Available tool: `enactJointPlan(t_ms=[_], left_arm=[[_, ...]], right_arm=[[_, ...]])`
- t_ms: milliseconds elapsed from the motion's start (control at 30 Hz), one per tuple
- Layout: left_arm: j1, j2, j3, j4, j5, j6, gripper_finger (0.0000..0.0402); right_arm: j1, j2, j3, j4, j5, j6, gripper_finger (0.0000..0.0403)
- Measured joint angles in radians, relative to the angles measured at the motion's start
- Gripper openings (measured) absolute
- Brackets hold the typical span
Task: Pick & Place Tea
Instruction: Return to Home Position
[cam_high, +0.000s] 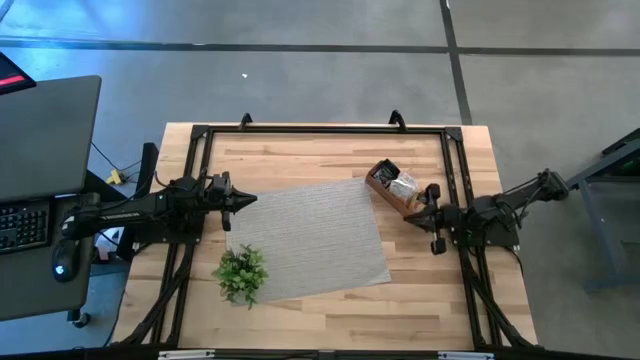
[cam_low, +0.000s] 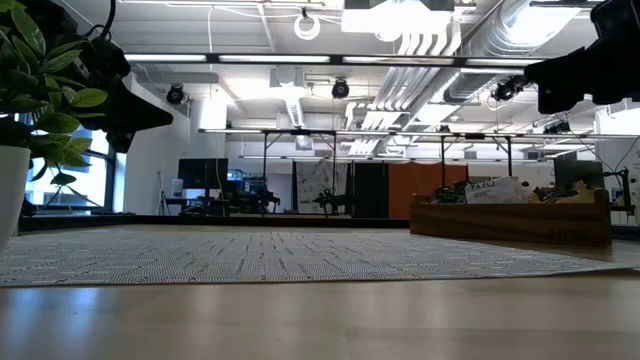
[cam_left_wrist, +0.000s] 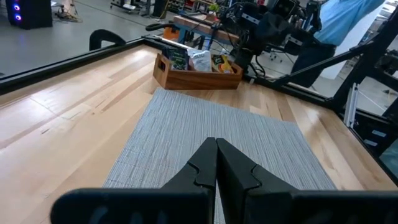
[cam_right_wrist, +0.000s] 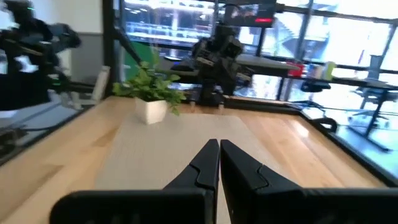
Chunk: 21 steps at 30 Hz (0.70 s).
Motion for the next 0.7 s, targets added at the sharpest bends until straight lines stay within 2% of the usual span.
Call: enactJointPlan(t_ms=[200, 700], left_arm=[[0.0, 0.0, 0.0, -0.001, 0.0, 0.0, 0.0001], [0.0, 0.0, -0.001, -0.001, 0.0, 0.0, 0.0001]], right_arm=[[-0.025, 0.007, 0.0, 0.004, 0.079, 0.022, 0.0012], [-0.025, 0.008, 0.0, 0.006, 0.068, 0.037, 0.0012]])
